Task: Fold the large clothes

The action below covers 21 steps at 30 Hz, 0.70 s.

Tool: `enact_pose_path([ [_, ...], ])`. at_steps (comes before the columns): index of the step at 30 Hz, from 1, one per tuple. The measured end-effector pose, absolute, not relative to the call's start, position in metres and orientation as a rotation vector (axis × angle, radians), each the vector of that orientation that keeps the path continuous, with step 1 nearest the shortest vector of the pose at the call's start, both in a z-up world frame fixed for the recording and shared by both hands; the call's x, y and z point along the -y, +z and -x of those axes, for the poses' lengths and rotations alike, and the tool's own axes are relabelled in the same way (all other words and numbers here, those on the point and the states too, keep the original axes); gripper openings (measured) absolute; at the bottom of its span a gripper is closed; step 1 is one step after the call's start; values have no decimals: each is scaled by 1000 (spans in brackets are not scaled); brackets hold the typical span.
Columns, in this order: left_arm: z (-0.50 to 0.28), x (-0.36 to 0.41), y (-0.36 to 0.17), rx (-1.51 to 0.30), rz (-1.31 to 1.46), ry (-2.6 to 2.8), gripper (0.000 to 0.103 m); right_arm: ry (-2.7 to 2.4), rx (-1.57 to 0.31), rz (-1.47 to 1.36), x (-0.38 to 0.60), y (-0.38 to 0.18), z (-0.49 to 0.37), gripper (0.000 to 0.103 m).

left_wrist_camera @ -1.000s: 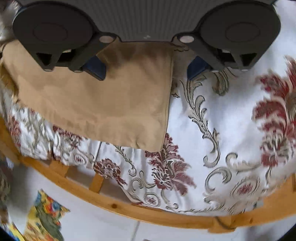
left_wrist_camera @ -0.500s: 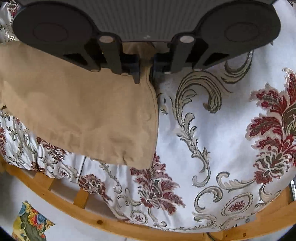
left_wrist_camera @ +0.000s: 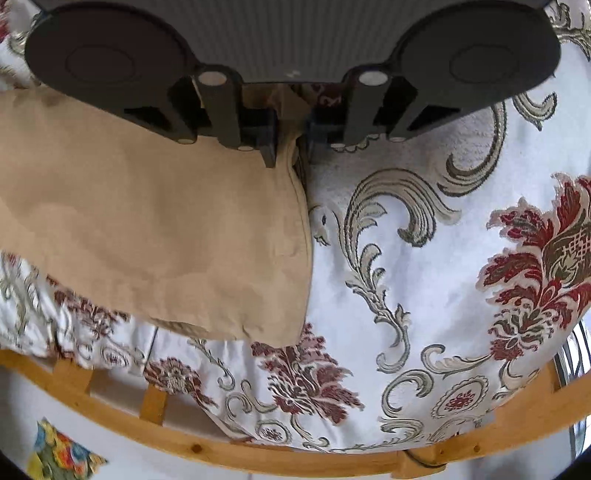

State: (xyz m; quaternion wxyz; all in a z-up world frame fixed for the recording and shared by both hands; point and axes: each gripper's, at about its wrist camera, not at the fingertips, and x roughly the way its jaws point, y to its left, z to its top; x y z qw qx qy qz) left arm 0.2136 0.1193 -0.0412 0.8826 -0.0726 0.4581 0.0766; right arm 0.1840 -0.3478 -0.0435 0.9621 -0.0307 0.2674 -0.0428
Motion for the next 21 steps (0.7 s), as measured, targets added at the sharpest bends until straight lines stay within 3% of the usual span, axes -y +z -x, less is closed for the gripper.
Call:
enact_pose_path([
  [5,-210,-101,-49,-935,-18,122,18,-91,-633,64,344,-62,-196,89],
  [6,-208,-98,-47,-914,-52,121,24,-92,-633,67,344,-64,-195,89],
  [9,-194,-89,-32,-823,-114,232,61,-97,-601,49,345,-57,-189,88],
  [10,-186,-86,-25,-769,-102,246,66,-99,-575,59,345,-51,-183,87],
  [13,-177,-68,-5,-646,-57,193,72,-42,-444,111,329,-26,-173,91],
  [15,-188,-48,4,-595,-44,153,80,-7,-393,143,308,-11,-182,102],
  [16,-198,-36,8,-587,-32,126,84,20,-393,161,298,-6,-189,102],
  [21,-254,18,-13,-633,-63,17,86,144,-441,230,242,-10,-246,102],
])
